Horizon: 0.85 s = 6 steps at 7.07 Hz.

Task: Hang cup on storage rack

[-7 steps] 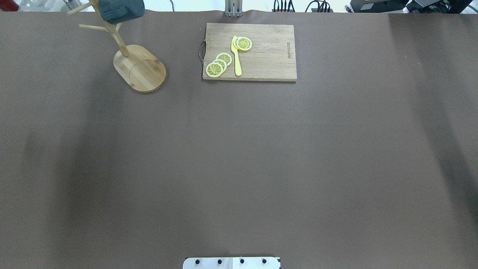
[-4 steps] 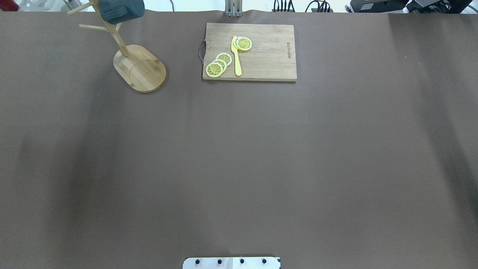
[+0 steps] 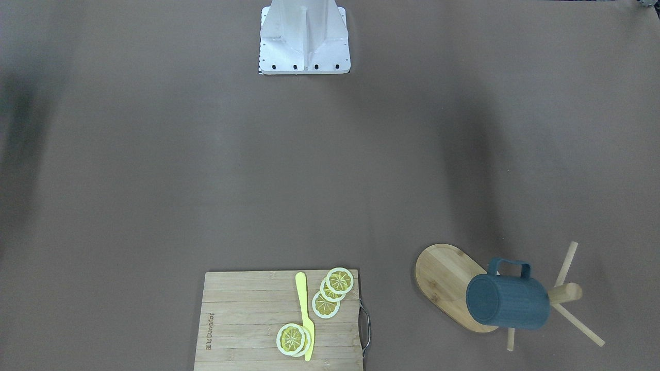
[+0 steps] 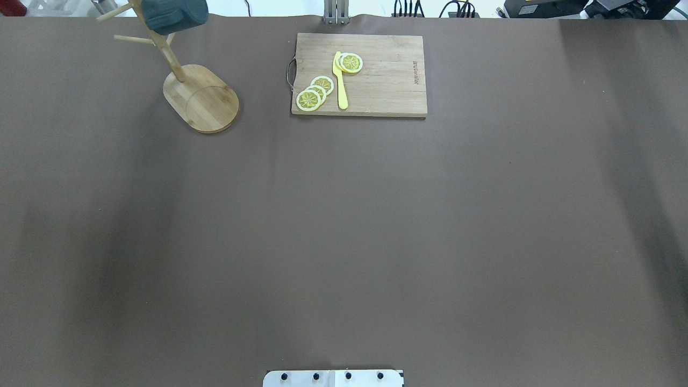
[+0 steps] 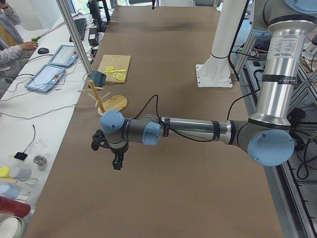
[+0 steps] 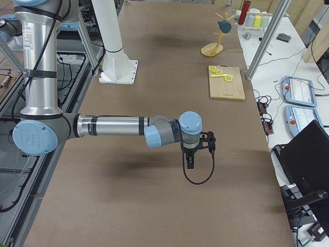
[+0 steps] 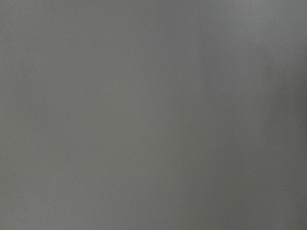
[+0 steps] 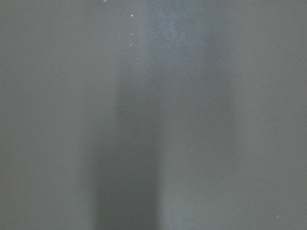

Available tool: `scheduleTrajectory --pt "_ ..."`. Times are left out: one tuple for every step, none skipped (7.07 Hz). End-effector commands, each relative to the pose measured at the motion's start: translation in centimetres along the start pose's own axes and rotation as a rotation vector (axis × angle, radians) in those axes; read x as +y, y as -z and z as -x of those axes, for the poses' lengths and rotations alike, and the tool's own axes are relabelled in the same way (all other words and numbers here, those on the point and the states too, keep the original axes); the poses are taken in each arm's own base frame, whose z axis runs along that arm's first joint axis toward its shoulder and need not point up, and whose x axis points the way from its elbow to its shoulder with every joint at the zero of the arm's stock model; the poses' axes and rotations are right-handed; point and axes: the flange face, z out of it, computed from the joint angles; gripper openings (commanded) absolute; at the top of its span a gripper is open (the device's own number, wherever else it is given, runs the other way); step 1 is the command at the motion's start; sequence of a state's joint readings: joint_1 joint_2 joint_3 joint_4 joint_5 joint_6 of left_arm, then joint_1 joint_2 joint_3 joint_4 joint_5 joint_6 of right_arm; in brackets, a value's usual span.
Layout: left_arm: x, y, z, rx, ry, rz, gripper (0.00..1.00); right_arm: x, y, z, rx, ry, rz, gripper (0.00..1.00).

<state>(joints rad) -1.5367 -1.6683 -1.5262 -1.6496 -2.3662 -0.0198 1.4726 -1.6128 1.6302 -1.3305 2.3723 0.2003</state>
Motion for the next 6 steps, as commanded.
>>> scheduleTrajectory --pt "2.8 -1.3 1.2 -0.003 0.03 0.033 0.97 0.1 -0.1 -0.1 0.001 -0.001 0.002 1.0" --pt "4.8 -2.1 2.1 -0.01 0.027 0.034 0.98 0.1 -0.1 -0.1 0.001 -0.001 0.002 1.0" --pt "4.8 -1.9 1.7 -0.005 0.001 0.001 0.98 0.1 -0.1 -0.1 0.001 -0.001 0.002 1.0" --pt "5.3 -2.1 1.9 0.003 -0.008 0.0 0.98 0.1 -0.1 -0.1 0.001 -0.002 0.003 1.0" --pt "5.1 -2.0 1.7 0.003 -0.006 -0.003 0.98 0.1 -0.2 -0.2 0.002 -0.003 0.004 1.0" --pt "4.3 -1.1 0.8 0.004 -0.018 -0.018 0.98 0.1 -0.1 -0.1 0.001 -0.002 0.003 1.0"
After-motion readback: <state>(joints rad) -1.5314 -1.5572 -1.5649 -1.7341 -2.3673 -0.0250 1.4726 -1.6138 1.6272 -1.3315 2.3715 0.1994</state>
